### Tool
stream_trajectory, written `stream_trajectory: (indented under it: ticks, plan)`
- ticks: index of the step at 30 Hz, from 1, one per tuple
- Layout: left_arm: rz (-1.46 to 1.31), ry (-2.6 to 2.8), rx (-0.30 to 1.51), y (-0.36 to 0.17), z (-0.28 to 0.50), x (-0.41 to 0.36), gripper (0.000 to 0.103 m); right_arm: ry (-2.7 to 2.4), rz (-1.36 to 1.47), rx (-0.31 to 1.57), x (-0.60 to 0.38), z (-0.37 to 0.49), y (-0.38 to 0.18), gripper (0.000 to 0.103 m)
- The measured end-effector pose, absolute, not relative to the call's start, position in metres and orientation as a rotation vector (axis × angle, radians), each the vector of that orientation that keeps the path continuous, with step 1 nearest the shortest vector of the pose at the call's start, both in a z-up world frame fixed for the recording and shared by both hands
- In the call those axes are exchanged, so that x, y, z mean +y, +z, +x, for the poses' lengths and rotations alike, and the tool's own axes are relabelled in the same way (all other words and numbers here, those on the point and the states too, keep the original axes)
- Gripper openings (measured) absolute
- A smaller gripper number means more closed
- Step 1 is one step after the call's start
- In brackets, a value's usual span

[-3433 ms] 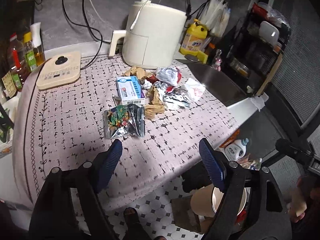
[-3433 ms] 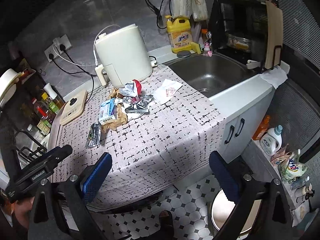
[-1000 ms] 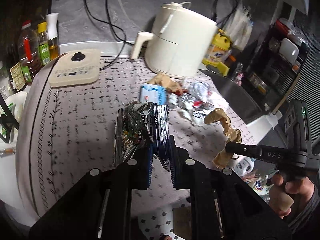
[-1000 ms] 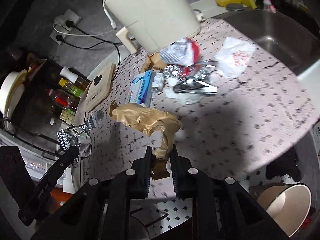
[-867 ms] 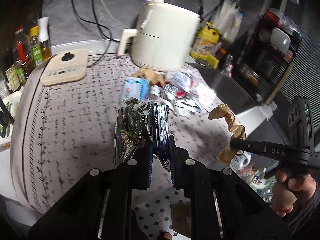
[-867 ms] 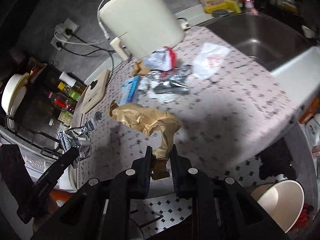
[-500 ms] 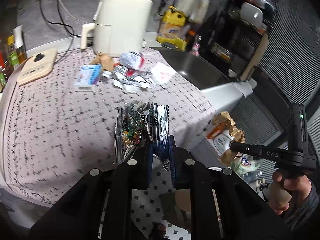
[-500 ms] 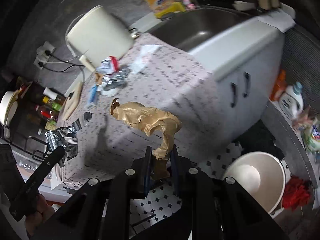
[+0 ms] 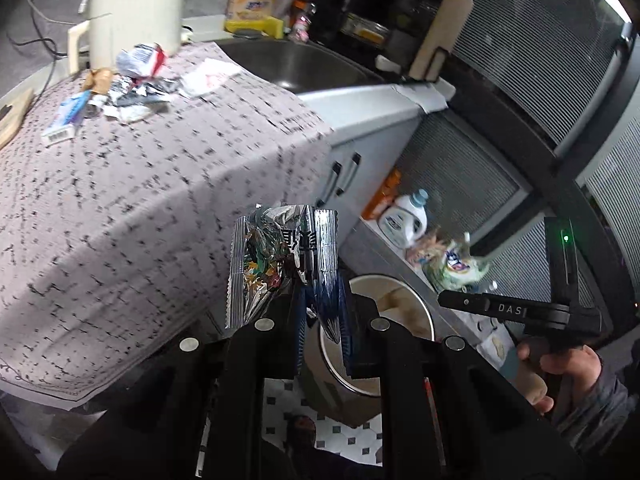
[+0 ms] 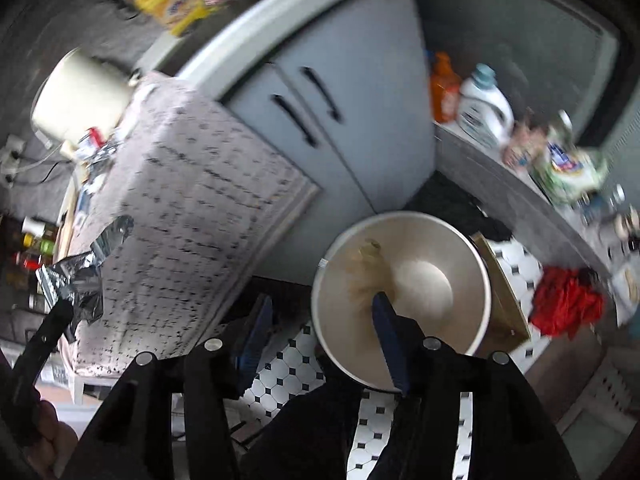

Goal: Collect trash
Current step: 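Lower both tools over the white bin and open them to drop trash, then return both tools to the counter and close the left tool on the medicine box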

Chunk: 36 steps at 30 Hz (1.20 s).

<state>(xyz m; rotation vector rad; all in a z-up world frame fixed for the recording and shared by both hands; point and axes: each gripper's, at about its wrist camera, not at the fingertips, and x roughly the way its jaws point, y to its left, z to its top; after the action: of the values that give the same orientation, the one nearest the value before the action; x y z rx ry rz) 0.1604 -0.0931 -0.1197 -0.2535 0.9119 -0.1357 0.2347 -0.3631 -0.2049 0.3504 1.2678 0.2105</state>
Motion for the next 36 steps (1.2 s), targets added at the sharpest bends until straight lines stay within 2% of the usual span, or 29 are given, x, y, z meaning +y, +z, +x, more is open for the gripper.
stream_trajectory:
  ticks: [16,17,19,20,21,23,28,36]
  plan:
    - [-0.185,-0.394,1.009,-0.149,0.178,-0.200,0.016,0.038,0.428,1.164,-0.466,0.188,-0.173,0.059]
    - [-0.183,-0.410,1.013,-0.149,0.179,-0.206,0.018,0.023,0.437,1.158,-0.473,0.184,-0.171,0.059]
    - [-0.182,-0.431,1.021,-0.151,0.182,-0.217,0.029,0.003,0.447,1.148,-0.484,0.178,-0.167,0.059]
    - [-0.185,-0.435,1.019,-0.150,0.182,-0.221,0.043,-0.007,0.450,1.142,-0.489,0.174,-0.166,0.060]
    - [-0.190,-0.441,1.011,-0.149,0.182,-0.222,0.050,-0.014,0.455,1.138,-0.493,0.172,-0.165,0.061]
    - [-0.186,-0.444,1.000,-0.146,0.181,-0.224,0.056,-0.024,0.464,1.132,-0.500,0.167,-0.164,0.061]
    - [-0.188,-0.403,0.982,-0.139,0.179,-0.212,0.063,-0.013,0.473,1.122,-0.500,0.167,-0.161,0.061]
    - [-0.209,-0.275,0.934,-0.122,0.172,-0.164,0.076,0.062,0.444,1.106,-0.466,0.180,-0.153,0.076]
